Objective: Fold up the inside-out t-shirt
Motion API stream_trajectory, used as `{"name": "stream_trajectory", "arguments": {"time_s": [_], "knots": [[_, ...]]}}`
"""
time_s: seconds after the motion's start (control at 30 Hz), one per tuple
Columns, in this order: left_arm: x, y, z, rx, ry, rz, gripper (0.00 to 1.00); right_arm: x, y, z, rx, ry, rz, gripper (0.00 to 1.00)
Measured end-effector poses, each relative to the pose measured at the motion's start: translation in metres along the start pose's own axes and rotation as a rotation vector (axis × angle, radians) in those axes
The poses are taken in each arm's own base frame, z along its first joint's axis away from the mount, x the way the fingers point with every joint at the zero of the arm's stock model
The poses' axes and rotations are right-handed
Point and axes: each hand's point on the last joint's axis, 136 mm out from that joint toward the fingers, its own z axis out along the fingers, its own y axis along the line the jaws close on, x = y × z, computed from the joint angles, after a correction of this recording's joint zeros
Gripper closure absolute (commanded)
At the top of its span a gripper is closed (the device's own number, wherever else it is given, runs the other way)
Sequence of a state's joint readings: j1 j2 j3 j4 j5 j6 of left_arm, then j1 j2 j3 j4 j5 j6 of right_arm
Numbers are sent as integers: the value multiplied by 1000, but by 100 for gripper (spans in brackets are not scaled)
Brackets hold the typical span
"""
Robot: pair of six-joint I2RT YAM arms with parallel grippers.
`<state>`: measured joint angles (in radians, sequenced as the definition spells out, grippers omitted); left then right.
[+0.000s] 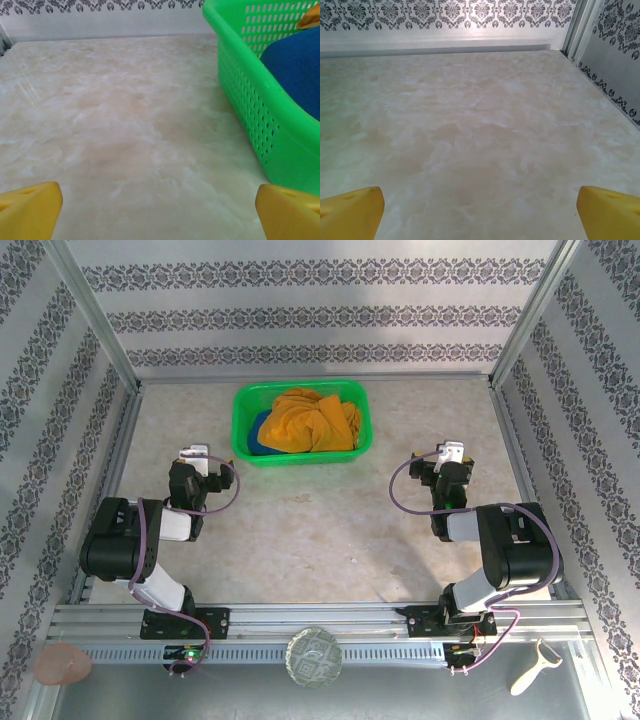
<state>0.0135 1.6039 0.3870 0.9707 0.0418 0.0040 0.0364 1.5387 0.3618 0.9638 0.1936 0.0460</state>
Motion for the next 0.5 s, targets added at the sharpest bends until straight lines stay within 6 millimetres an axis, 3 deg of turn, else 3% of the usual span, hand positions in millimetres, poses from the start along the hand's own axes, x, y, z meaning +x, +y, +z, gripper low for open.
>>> {"name": "stream_trajectory", "arguments": {"time_s": [0.13, 0.27, 0.4, 0.5], "knots": [[1, 9, -8, -53, -2, -21, 1, 3, -3, -16, 2, -20, 4, 2], [-22, 17, -24, -97, -39, -42, 1, -9, -7, -32, 32, -47, 5, 2], [-72, 26, -43, -138, -100, -103, 1, -68, -12, -45, 59, -139, 82, 2], [-124, 27, -57, -135, -140, -193, 1, -118, -25, -61, 72, -206, 269, 2]]}}
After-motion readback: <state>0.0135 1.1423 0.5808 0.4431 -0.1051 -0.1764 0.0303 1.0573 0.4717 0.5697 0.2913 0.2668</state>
